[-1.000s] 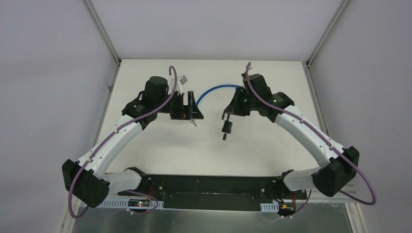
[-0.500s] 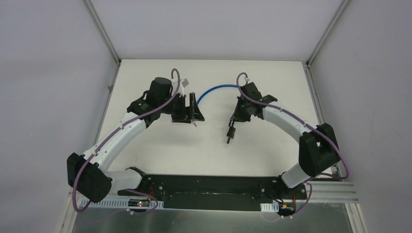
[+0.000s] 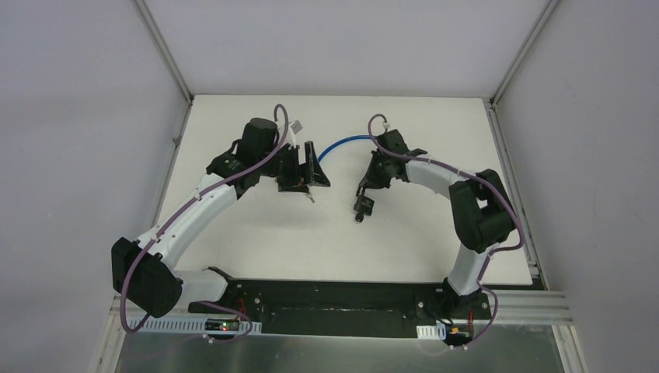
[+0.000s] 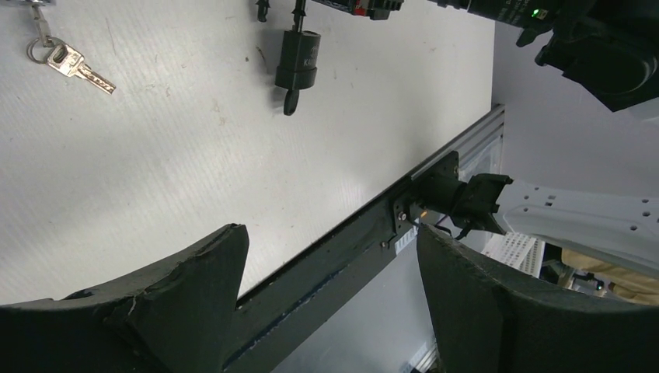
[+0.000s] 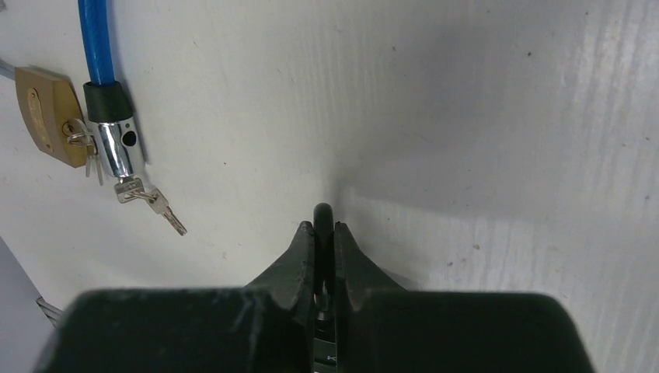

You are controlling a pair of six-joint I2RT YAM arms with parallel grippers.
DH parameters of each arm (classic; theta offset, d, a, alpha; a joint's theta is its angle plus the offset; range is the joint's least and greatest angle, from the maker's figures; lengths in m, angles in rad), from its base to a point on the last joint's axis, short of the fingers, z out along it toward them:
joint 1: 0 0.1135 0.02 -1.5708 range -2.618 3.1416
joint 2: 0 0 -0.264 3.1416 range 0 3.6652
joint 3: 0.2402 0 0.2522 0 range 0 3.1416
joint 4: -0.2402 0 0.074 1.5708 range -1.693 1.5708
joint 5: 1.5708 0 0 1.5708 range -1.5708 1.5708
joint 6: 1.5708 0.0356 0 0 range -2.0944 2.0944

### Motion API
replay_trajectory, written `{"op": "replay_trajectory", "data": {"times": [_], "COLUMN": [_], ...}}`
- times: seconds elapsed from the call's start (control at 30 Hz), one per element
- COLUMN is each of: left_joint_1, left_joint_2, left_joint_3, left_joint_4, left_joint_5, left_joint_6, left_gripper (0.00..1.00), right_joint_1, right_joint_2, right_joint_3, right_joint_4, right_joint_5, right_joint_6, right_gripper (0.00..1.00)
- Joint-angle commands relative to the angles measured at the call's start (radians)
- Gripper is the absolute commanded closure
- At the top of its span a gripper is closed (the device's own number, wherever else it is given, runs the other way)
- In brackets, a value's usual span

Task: Unlock with the key

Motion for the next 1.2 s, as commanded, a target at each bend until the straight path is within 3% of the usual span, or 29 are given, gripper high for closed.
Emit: {"op": "replay_trajectory", "data": {"times": [0.0,0.1,0.37,0.57,0.87,0.93,1.17], "left_joint_1": [0.002,0.003,0.003,0.003,0.004,0.004,0.003], "left_joint_2": [-0.027,-0.044,-0.052,-0.06,-0.105,-0.117,-0.205], "left_joint_3": [0.047,0.054,0.073,0.076,0.125,0.152,0.187], "left_joint_4": [0.066,0.076,0.079,0.068,-0.186,-0.268,-0.421], "left_joint_5": [-0.053,-0.096,-0.163,-0.174,-0.374,-0.454,-0.676], "left_joint_6": [-0.062,-0.06,-0.052,-0.048,-0.037,-0.037,0.0], "left_gripper": [0.19,0.19,0.18,0.17,0.13,0.13,0.04], "right_joint_1": [-0.001,-0.005,-0.052,-0.079,-0.084,-0.084,-0.084], "right_joint_2": [0.027,0.049,0.097,0.129,-0.098,-0.226,-0.616], "right_joint_3": [0.045,0.029,-0.043,-0.031,-0.073,-0.139,-0.197], "right_joint_4": [0.146,0.217,0.509,0.557,0.226,0.173,-0.283], "right_joint_5": [-0.048,-0.086,-0.187,-0.228,0.063,0.152,0.533], "right_joint_6": [0.024,0.03,0.038,0.043,-0.042,-0.033,0.048], "right_gripper": [1.0,1.0,0.79,0.44,0.17,0.01,0.0]}}
